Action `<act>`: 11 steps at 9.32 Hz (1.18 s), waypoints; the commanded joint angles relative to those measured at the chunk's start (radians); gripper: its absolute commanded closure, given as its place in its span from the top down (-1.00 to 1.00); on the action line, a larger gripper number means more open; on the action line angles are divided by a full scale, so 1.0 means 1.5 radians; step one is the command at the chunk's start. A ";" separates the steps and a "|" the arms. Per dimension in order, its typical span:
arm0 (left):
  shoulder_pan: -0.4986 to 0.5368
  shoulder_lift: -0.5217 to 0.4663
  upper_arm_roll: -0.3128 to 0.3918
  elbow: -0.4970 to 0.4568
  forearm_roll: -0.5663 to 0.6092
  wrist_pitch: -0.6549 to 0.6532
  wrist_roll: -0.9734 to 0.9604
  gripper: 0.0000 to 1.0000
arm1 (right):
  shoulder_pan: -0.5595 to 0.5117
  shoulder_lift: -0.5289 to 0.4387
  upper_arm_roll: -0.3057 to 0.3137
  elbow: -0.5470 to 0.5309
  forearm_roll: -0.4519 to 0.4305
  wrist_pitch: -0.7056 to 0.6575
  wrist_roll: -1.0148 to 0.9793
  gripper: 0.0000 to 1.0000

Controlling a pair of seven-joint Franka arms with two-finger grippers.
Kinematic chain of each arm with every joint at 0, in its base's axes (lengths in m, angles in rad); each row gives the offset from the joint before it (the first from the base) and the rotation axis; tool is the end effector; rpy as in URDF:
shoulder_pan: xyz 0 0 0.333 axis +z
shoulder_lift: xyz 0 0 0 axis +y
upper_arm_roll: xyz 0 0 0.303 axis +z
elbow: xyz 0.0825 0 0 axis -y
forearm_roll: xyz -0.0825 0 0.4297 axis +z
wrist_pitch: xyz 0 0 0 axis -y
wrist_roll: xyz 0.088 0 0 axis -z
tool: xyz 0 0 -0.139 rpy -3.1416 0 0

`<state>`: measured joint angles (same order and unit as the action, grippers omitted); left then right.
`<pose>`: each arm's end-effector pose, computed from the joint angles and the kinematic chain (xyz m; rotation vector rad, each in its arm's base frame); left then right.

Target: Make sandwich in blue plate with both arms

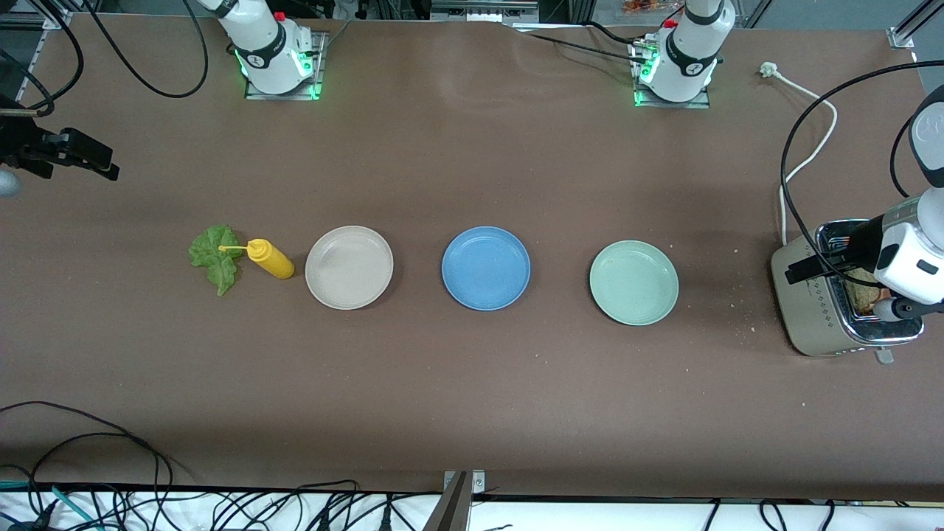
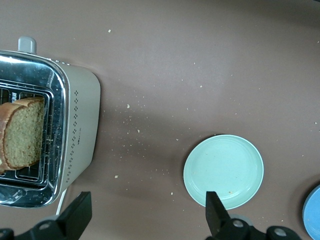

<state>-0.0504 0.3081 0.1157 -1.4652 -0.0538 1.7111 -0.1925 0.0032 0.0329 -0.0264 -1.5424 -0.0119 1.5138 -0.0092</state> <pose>0.6864 0.0304 0.4481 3.0992 0.4092 -0.0956 0.6016 -0.0155 0.5696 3.1282 -0.0224 -0.0965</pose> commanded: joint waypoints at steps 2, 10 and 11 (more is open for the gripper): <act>0.046 -0.011 0.004 -0.004 -0.005 0.000 0.071 1.00 | -0.003 -0.005 0.004 0.006 0.006 -0.011 0.005 1.00; 0.150 0.076 0.005 -0.002 0.080 0.104 0.244 1.00 | -0.003 -0.005 0.004 0.006 0.007 -0.012 0.005 1.00; 0.150 0.090 0.005 -0.003 0.081 0.107 0.245 1.00 | -0.003 -0.005 0.004 0.006 0.006 -0.012 0.005 1.00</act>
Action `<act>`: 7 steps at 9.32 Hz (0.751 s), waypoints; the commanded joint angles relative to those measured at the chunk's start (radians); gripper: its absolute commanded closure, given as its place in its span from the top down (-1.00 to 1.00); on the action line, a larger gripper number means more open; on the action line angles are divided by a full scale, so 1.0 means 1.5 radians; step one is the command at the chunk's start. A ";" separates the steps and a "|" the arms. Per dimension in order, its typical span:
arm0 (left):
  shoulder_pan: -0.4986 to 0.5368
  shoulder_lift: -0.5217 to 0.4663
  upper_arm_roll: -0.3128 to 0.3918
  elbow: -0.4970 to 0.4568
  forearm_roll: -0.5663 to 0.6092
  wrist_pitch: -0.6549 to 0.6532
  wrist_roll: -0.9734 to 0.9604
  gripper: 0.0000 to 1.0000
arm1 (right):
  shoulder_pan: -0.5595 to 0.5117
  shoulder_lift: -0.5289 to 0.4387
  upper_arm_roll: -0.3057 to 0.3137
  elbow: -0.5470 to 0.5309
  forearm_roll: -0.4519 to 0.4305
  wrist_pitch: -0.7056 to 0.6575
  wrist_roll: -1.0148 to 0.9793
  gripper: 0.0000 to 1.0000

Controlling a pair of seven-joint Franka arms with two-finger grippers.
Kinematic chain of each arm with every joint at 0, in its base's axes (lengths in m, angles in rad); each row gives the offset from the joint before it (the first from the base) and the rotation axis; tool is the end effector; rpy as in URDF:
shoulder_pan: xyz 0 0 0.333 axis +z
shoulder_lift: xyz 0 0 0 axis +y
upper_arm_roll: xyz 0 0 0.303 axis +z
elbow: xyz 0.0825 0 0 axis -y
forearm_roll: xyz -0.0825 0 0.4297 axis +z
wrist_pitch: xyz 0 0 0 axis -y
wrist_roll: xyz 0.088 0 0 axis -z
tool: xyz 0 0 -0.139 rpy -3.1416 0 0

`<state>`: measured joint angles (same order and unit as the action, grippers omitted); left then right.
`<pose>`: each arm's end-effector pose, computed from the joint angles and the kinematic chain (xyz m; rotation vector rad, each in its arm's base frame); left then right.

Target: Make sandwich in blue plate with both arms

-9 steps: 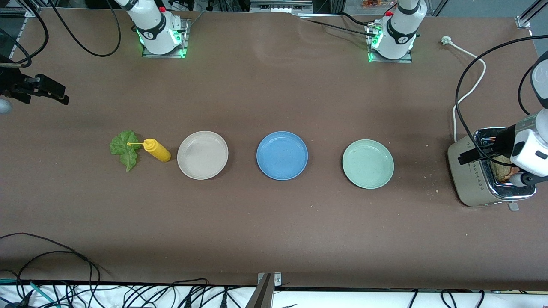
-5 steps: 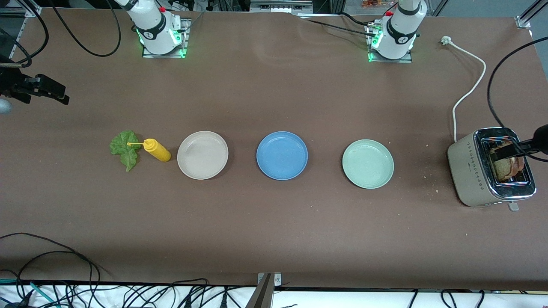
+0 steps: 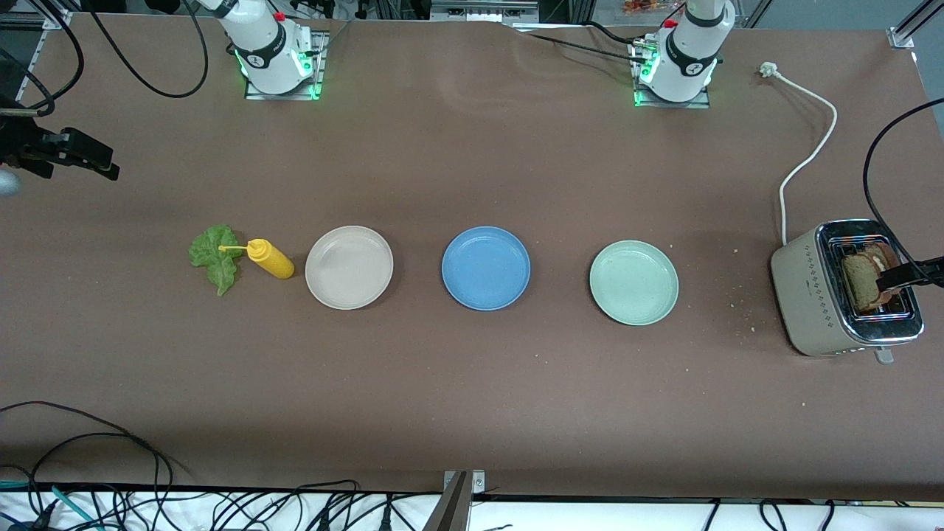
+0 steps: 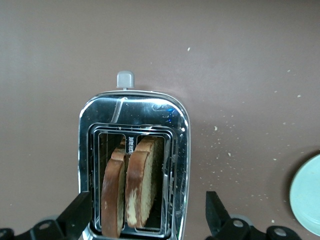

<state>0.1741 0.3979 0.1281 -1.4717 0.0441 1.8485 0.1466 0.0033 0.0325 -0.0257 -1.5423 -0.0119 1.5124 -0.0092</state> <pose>0.6825 0.2073 0.3942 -3.0486 -0.2040 0.0581 0.6013 -0.0150 0.5697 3.1282 -0.0212 -0.0979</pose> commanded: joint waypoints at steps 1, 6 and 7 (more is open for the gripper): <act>0.000 0.041 -0.004 -0.003 0.016 0.025 0.021 1.00 | -0.003 -0.004 0.004 0.006 0.006 -0.011 0.005 1.00; 0.016 0.066 -0.004 -0.009 0.016 0.018 0.051 1.00 | -0.003 -0.004 0.004 0.006 0.007 -0.011 0.005 1.00; 0.016 0.074 -0.004 -0.009 0.016 0.017 0.051 1.00 | -0.003 -0.004 0.004 0.006 0.006 -0.011 0.005 1.00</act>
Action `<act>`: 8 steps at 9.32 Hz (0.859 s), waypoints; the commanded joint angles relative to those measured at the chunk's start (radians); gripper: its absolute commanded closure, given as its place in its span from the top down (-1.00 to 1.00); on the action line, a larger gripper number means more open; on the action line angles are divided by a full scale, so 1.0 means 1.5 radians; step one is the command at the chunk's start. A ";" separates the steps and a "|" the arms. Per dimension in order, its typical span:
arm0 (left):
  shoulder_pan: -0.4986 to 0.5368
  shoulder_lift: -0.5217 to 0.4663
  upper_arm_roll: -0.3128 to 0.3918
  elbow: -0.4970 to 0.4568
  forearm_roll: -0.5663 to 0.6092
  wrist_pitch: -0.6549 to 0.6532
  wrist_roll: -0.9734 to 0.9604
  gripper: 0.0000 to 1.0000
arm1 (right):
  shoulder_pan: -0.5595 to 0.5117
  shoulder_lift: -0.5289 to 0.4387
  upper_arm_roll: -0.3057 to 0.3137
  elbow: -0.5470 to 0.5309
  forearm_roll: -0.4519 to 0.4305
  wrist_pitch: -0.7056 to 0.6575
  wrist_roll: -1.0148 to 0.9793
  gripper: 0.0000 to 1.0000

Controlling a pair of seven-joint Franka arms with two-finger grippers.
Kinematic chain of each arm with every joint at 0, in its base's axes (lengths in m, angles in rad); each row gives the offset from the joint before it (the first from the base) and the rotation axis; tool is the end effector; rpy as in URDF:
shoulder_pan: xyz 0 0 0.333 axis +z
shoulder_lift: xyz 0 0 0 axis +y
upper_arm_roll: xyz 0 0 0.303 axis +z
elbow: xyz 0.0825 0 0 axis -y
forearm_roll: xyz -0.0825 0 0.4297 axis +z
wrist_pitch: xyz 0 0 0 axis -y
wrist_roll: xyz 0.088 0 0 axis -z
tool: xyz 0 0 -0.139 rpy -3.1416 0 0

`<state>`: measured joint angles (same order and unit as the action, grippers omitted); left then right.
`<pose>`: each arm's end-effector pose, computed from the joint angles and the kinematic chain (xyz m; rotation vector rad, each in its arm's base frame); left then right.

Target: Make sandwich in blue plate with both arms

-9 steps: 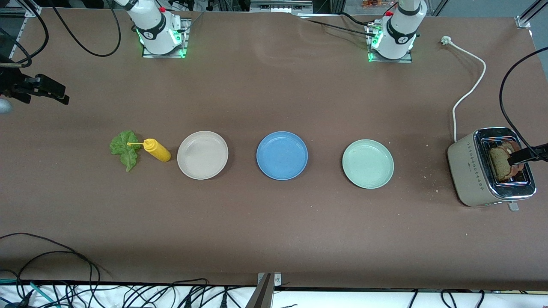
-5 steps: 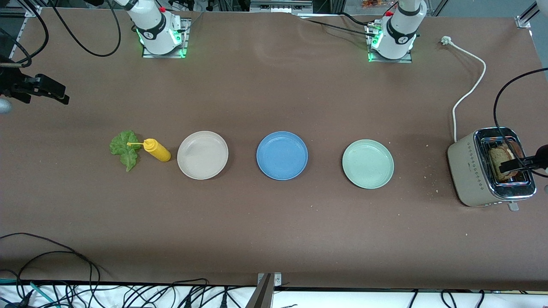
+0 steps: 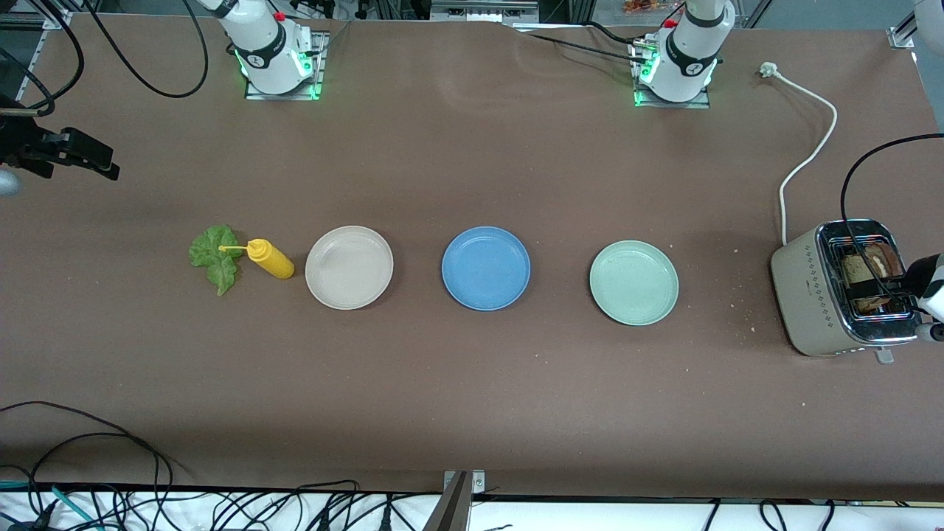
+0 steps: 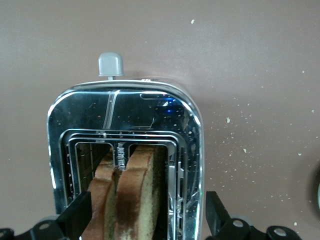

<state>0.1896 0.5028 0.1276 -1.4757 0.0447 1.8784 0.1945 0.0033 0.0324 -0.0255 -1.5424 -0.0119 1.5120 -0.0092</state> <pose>0.6852 0.2189 0.3199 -3.0565 -0.1444 0.1831 0.6012 -0.0149 0.5697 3.1282 -0.0209 -0.0985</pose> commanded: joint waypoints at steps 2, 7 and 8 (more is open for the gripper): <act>0.005 0.005 -0.004 -0.011 0.014 -0.003 0.018 1.00 | -0.003 -0.004 0.004 0.006 0.007 -0.011 0.005 1.00; -0.004 0.004 -0.006 -0.005 0.007 0.003 0.016 1.00 | -0.003 -0.004 0.004 0.006 0.007 -0.014 0.007 1.00; -0.006 0.004 -0.006 -0.004 0.007 0.004 0.016 1.00 | -0.003 -0.004 0.004 0.006 0.006 -0.015 0.007 1.00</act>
<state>0.1873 0.5165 0.1175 -1.4841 0.0447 1.8806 0.2041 0.0033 0.0324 -0.0255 -1.5424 -0.0119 1.5073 -0.0091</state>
